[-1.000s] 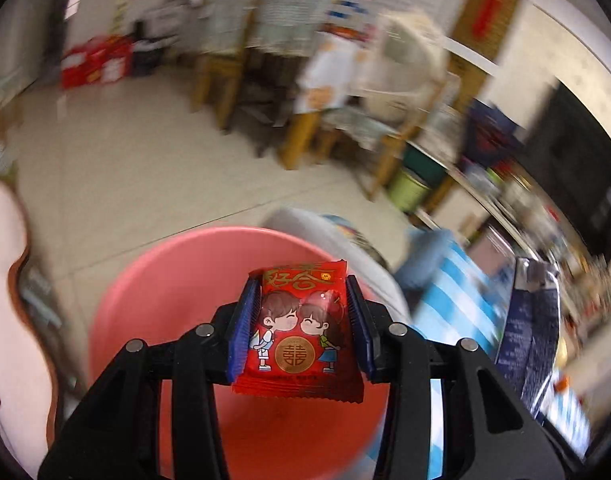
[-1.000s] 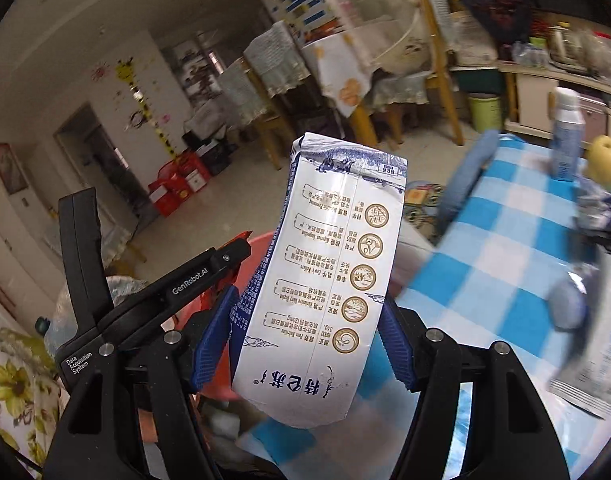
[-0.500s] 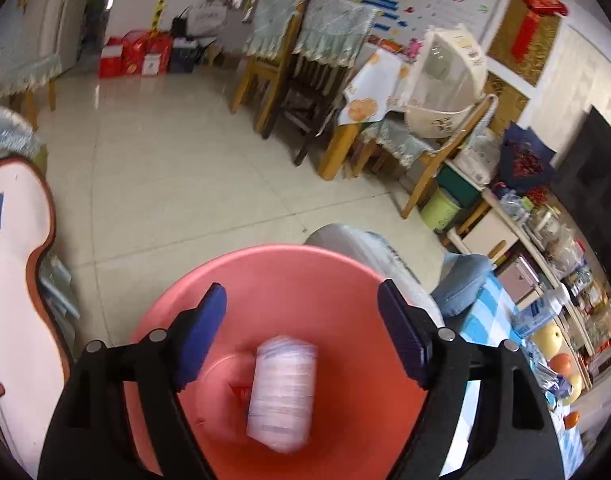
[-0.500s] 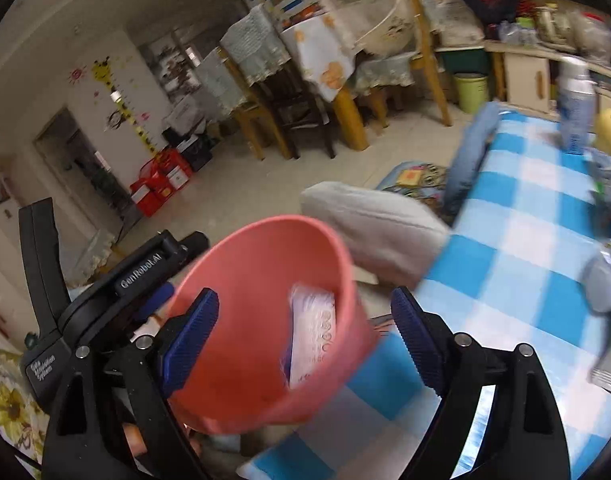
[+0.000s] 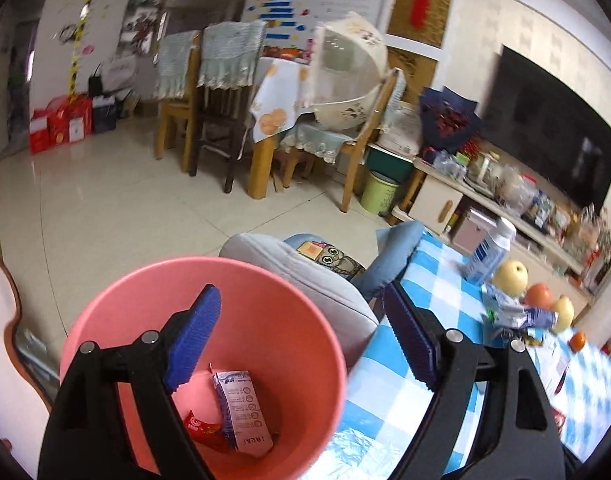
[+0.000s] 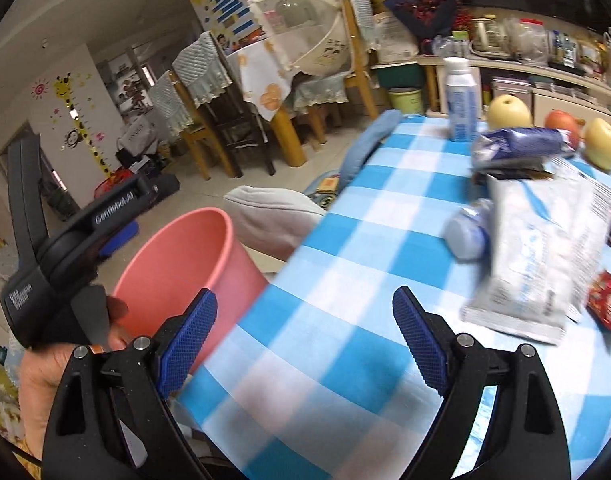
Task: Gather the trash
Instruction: 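Move both tools back over the table toward the remaining wrappers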
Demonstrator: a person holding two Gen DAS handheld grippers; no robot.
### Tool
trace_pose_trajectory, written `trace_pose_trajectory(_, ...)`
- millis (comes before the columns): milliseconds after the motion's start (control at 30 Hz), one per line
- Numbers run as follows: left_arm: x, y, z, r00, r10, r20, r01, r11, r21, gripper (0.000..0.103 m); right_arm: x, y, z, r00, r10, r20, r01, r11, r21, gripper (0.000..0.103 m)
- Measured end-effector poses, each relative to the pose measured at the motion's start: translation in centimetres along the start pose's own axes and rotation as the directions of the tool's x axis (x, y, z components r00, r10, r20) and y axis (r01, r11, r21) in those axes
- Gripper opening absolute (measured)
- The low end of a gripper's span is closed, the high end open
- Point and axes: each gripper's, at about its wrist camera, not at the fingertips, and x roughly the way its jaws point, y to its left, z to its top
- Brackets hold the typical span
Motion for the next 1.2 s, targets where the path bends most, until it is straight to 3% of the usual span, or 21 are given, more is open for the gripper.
trace_pose_trajectory(267, -0.3, -3.1, -1.4, 0.998, -0.052, -0.038, 0.055, 0.996, 0.076, 0.084, -3.1, -1.9, -1.2, 0.998, -0.055, 0.031, 0.056, 0.998, -0.035, 0.091)
trace_pose_trajectory(667, -0.5, -6.8, -2.9, 0.995, -0.093, -0.047, 0.1, 0.977, 0.188, 0.084, -5.7, -4.7, -2.3, 0.996, -0.063, 0.069, 0.064, 0.998, -0.012, 0.091)
trace_pose_trajectory(1200, -0.9, -13.4, -6.0, 0.976, -0.178, -0.123, 0.211, 0.91, 0.356, 0.084, -9.3, -9.3, -2.9, 0.991, -0.091, 0.099, 0.086, 0.995, 0.047, 0.091)
